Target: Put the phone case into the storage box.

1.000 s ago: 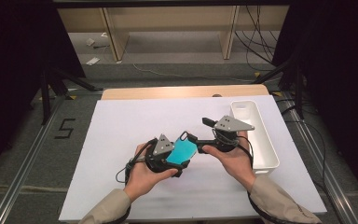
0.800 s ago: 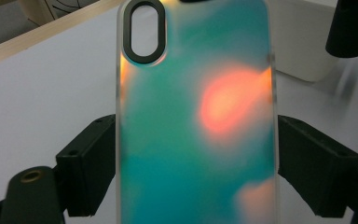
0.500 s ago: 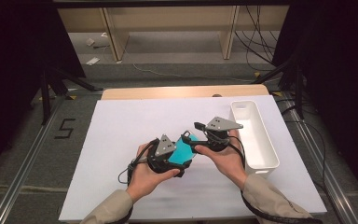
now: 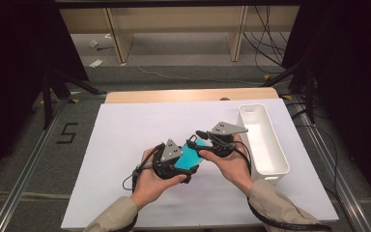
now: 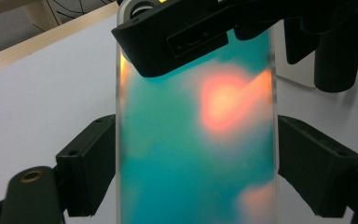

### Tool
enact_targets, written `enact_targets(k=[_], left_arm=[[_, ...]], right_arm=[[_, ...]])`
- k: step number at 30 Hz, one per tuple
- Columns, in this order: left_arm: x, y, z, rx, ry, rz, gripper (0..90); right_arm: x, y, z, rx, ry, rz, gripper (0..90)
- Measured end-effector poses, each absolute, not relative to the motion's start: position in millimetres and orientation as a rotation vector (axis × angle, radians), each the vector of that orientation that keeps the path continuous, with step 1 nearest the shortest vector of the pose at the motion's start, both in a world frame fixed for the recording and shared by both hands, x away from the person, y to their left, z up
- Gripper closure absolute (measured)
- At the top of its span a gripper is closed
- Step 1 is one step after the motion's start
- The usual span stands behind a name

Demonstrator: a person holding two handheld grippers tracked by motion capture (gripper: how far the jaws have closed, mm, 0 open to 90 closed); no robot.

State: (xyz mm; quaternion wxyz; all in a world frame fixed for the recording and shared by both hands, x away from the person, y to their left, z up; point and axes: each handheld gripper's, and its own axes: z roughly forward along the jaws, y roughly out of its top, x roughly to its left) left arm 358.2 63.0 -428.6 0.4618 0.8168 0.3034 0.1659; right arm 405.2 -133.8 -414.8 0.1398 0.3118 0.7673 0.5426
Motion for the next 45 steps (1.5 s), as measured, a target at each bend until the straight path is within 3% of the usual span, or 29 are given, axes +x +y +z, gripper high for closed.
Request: enact_targets(k=[41, 45], left_arm=[[357.2, 59.9, -429.7, 1.991, 0.676, 0.515, 16.7], [356.6, 59.7, -430.1, 1.988, 0.662, 0.511, 16.3]], right_arm=[[401.7, -134.0, -399.8, 0.991, 2.196, 1.744, 74.0], [400.7, -135.0, -396.8, 0.996, 2.208, 1.806, 79.6]])
